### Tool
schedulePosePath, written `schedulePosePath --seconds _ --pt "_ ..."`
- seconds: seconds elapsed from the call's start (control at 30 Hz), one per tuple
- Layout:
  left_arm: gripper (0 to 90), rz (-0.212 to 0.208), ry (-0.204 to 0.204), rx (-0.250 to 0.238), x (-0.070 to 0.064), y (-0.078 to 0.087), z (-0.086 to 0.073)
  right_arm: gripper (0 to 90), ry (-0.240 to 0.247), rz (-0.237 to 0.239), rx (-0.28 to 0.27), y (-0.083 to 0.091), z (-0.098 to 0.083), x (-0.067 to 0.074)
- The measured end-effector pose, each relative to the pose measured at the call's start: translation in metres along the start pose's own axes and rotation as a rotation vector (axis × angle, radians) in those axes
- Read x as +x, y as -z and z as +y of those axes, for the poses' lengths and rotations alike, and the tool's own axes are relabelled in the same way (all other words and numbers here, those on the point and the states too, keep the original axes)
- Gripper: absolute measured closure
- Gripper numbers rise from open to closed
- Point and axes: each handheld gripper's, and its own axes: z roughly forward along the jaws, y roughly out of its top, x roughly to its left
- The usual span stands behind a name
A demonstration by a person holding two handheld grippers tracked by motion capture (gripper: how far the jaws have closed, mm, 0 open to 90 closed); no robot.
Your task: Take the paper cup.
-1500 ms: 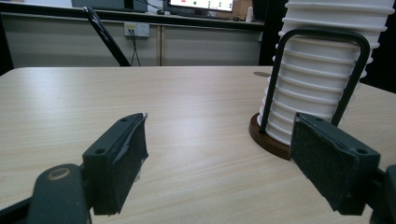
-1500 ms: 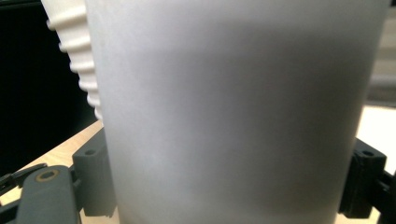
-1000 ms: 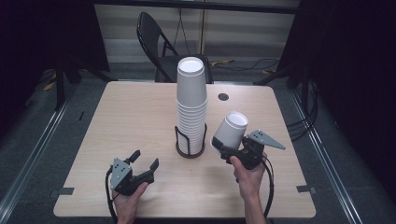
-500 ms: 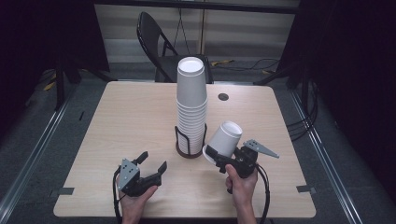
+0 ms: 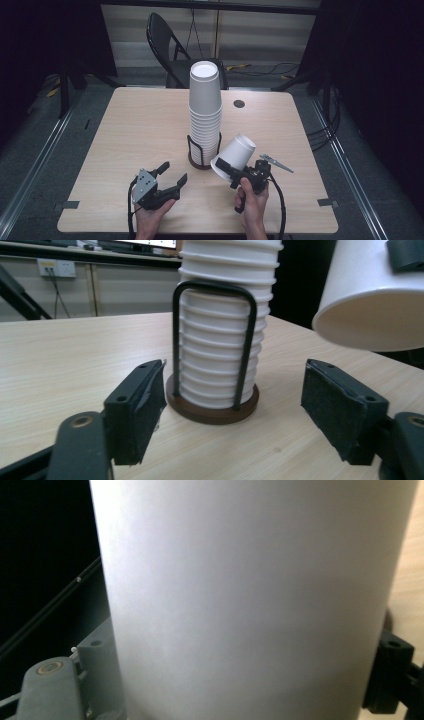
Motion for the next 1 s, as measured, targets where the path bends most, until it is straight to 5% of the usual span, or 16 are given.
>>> schedulePosePath --seconds 0.07,0.43,0.73,1.0 --pt "32.7 -0.018 -0.001 0.003 -0.002 -0.002 0.0 14.8 -0.02 0.012 0.017 -0.003 -0.003 0.0" --pt "27.0 -0.031 -0.051 0.008 -0.01 -0.01 -0.002 14.8 -0.129 0.036 0.04 -0.014 -0.018 0.001" --pt "37.0 -0.052 -0.079 -0.009 -0.019 -0.017 -0.002 14.8 -0.219 0.077 0.049 -0.017 -0.025 0.0" --pt "47.7 -0.074 -0.102 -0.013 -0.026 -0.023 -0.002 14.8 -0.245 0.099 0.078 -0.02 -0.029 0.002"
